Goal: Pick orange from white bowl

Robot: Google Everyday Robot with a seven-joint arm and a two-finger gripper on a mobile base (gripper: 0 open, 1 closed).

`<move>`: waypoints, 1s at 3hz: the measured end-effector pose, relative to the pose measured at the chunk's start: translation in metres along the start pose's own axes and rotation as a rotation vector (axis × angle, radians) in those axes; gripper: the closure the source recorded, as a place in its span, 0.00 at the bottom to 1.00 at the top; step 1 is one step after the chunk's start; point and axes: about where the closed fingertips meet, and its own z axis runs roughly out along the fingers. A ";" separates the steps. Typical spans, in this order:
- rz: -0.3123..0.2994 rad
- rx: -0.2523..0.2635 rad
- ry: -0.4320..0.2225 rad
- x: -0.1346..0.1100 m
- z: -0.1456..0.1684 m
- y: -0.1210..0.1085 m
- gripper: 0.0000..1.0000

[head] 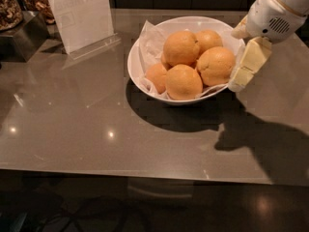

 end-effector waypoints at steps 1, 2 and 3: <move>0.000 -0.015 -0.026 -0.010 0.006 -0.007 0.00; 0.018 -0.024 -0.050 -0.015 0.011 -0.012 0.00; 0.063 -0.023 -0.070 -0.011 0.015 -0.017 0.00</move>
Offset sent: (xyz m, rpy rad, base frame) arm 0.0172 0.0137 -0.0043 0.0813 0.0435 -0.0124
